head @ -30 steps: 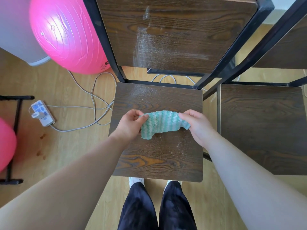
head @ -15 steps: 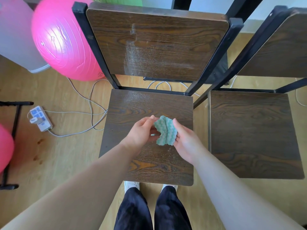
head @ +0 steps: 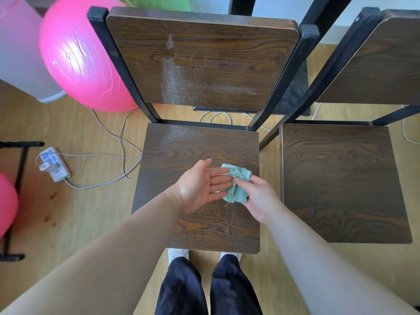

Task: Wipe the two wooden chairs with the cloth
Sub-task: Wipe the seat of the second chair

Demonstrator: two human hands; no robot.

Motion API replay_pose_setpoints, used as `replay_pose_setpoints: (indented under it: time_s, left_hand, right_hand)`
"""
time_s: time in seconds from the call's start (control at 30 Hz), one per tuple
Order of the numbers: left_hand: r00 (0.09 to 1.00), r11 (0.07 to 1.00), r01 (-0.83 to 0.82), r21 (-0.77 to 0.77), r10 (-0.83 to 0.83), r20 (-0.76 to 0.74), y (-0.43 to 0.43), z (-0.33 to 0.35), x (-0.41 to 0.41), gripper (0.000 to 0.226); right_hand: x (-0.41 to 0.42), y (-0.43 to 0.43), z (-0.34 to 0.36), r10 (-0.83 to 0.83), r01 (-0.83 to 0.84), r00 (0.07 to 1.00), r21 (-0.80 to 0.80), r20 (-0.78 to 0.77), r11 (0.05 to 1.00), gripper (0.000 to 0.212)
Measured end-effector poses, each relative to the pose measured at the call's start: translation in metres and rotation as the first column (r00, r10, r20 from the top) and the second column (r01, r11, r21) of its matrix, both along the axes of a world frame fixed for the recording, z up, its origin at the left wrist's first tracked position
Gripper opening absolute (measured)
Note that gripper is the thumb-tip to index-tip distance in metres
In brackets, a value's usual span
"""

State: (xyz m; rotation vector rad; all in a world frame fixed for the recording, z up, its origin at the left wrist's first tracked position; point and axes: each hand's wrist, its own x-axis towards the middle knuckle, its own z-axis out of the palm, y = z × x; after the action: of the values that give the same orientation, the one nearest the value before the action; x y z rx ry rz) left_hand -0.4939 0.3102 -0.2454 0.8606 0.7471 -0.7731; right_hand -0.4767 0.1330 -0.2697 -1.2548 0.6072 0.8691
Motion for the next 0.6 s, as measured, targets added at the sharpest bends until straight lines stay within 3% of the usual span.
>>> replay_pose_setpoints:
  time_s: [0.4,0.47,0.6]
  left_hand:
    - [0.979,0.926,0.131,0.353,-0.178,0.103,0.010,-0.015,-0.009,0.034]
    - [0.964,0.839,0.178,0.515,-0.253,0.079,0.021,-0.020,-0.013,0.036]
    - [0.872,0.432,0.292,0.854,-0.486,-0.052,0.056,-0.024,-0.023,0.035]
  right_hand:
    - [0.004,-0.001,-0.002,-0.068,0.065,0.991,-0.025,-0.113,0.998,0.025]
    - [0.007,-0.003,0.001,-0.090,0.087,0.989,-0.024,-0.121,0.996,0.024]
    - [0.016,-0.009,0.005,-0.152,0.152,0.980,-0.009,-0.131,0.988,0.020]
